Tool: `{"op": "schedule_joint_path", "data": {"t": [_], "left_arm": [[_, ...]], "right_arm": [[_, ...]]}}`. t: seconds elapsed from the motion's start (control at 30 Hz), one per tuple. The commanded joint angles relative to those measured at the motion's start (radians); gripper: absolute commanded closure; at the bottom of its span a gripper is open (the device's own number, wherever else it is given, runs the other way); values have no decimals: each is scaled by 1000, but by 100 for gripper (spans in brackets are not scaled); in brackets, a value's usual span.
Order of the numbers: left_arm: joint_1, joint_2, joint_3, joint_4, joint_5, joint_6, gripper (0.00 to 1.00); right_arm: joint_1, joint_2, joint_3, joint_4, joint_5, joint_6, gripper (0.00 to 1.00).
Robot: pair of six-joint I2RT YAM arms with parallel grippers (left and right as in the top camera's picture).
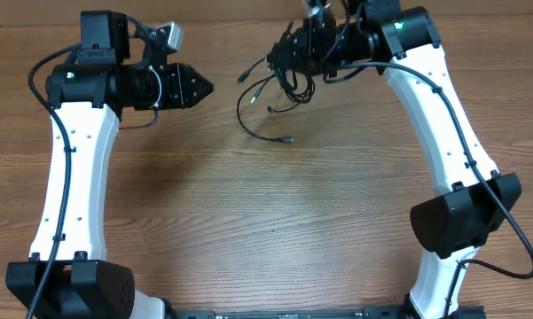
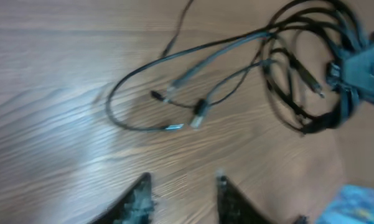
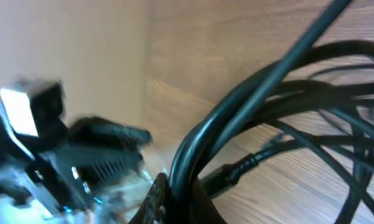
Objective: Untangle cables
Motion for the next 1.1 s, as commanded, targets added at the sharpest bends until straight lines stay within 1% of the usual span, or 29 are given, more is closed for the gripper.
{"op": "schedule_joint_path", "data": {"t": [0.0,0.1,0.2,0.23,0.27,0.33,0.43,0.63,0.77,0.9,0.97,1.07], "left_arm": [[-45,-27,-2,28,103,-26,60],[-92,-19,-3,67,96,-82,59],[-138,-12,-3,118,93,-112,60],[-150,-12,-3,137,93,-115,63],[-163,-12,-3,162,93,-119,64],[-184,-12,-3,207,87,-122,63],[-222,-12,-3,251,3,-167,63],[-296,-11,-3,290,-117,-175,64],[-340,-10,-3,285,-295,-251,64],[-359,-7,-3,286,-352,-272,67],[-360,-3,-3,286,-352,-273,71],[-360,14,-3,287,-353,-279,83]], "right_arm": [[2,-26,28,68,-32,253,96],[11,-26,28,116,48,417,97],[20,-26,27,106,188,620,96],[23,-26,27,96,212,668,96],[26,-26,27,89,222,717,96],[31,-26,27,89,217,763,97],[35,-26,27,89,198,805,96],[35,-26,27,93,137,814,96],[36,-26,27,88,104,813,96],[37,-26,27,89,94,813,96],[37,-26,27,89,93,809,96],[41,-26,27,89,93,805,96]]}}
